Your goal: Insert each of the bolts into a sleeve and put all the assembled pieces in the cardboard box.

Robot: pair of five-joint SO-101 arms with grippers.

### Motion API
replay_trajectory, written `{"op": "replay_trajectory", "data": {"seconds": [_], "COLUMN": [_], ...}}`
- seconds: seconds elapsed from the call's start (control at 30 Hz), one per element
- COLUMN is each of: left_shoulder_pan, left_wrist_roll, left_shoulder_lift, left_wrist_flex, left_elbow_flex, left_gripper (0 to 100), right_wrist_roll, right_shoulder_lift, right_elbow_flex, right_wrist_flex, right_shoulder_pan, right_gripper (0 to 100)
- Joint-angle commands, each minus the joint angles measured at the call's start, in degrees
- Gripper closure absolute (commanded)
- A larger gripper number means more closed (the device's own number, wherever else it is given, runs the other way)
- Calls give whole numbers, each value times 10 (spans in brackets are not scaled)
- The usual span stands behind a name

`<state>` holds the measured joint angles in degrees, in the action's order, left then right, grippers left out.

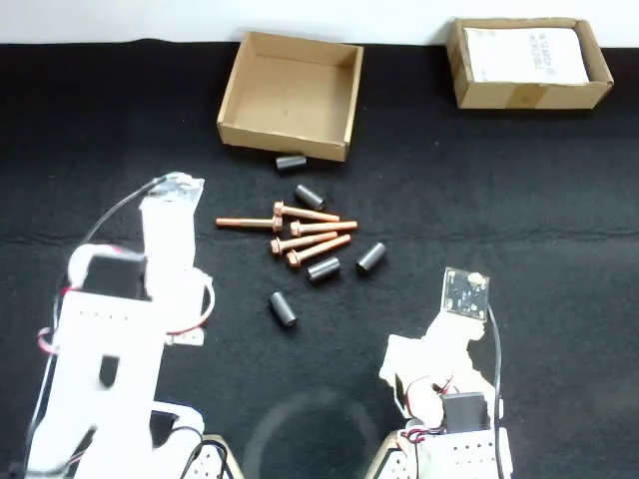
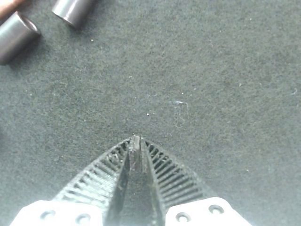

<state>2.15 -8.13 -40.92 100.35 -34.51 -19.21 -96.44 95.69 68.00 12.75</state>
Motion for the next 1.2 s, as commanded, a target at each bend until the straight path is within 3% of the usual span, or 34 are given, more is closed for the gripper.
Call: {"op": "replay_trajectory", "data": {"seconds": [0.0,1.17], "left_shoulder_pan": [11,7], "left_wrist_roll": [-1,0], "left_shoulder_lift": [51,80], "left_wrist_flex": [4,-51], "left_elbow_flex": [22,20], "left_gripper": [982,987], "right_wrist_roll": [-3,-4], "right_shoulder_lift": [-4,-4], "right_elbow_flex": [61,61], "right_wrist_flex": [2,0], "right_shoulder_pan": [3,10], "right_gripper": [992,992]}}
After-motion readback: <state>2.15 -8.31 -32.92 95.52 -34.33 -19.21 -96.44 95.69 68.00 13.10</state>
